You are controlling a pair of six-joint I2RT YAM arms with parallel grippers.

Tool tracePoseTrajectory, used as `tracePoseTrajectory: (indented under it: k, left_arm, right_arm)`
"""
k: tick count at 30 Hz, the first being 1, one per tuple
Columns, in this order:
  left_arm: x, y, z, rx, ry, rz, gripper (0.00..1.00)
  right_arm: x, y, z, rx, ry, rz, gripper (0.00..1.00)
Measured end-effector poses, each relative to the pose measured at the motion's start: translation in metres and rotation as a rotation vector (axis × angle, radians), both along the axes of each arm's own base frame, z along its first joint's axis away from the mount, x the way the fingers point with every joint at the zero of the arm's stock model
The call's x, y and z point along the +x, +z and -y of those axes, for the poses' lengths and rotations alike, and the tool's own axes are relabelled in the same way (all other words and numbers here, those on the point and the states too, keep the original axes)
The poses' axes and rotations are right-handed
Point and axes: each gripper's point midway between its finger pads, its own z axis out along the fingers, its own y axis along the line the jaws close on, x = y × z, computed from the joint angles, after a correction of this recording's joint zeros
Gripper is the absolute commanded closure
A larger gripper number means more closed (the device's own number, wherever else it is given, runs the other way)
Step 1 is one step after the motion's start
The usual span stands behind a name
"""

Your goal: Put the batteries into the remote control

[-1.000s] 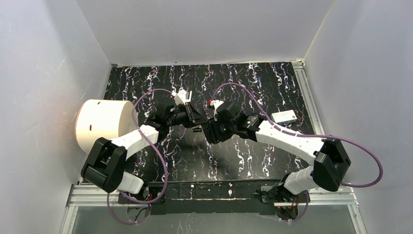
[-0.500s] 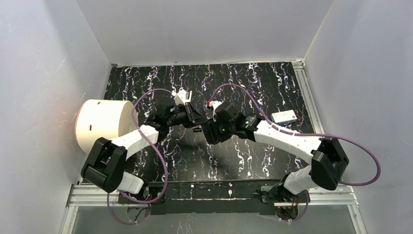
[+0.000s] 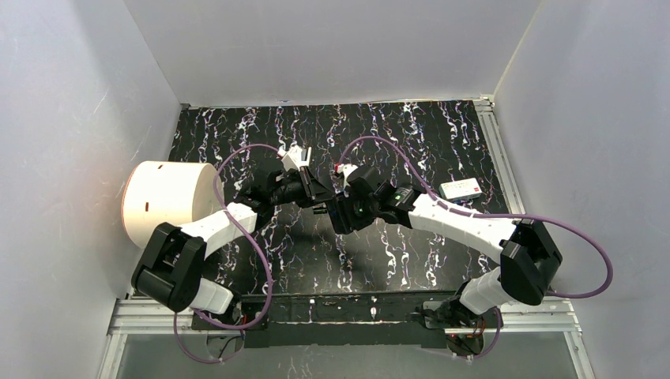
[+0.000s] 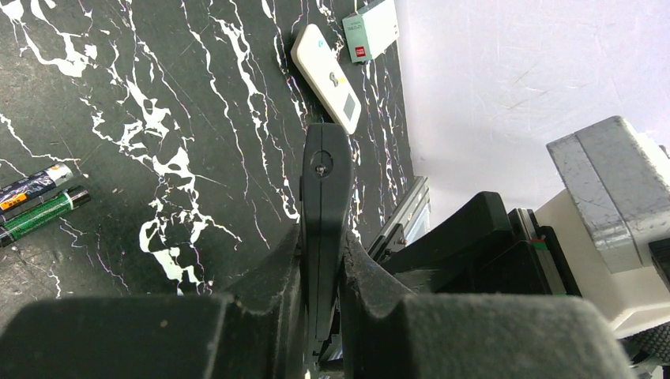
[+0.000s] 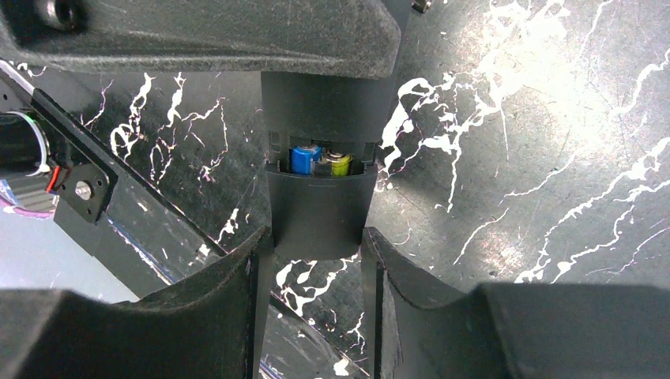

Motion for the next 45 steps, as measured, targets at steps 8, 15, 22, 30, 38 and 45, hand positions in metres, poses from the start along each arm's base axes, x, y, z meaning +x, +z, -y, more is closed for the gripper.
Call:
tracePoseTrajectory:
  k: [8,15,22,30,38,45]
  left_arm:
    - [0.0,0.0,0.0,0.001,0.0,0.001,1.0]
    - [0.0,0.001,0.0,-0.005,0.0,0.001,1.0]
    - [0.0,0.001,0.001,-0.008,0.0,-0.003,1.0]
    - [0.0,-0.001,0.0,-0.001,-0.005,0.001,1.0]
    - [-0.004,-0.011,-0.004,0.007,0.001,-0.023,1.0]
    - [-0.01,-0.017,-0.007,0.0,0.008,-0.043,1.0]
  right_arm:
    - [0.0,0.001,0.0,0.0,0.002,0.003,0.51]
    - [0.005,0.006,-0.003,-0.009,-0.01,0.003,0.51]
    - [0.006,0.005,-0.002,-0.035,-0.016,-0.006,0.5]
    - [0.007,0.0,-0.005,-0.069,-0.015,-0.032,0.5]
    - [0.006,-0.008,-0.008,-0.107,-0.015,-0.066,0.53]
    - [0.0,-0.01,-0.009,-0.118,-0.007,-0.095,0.54]
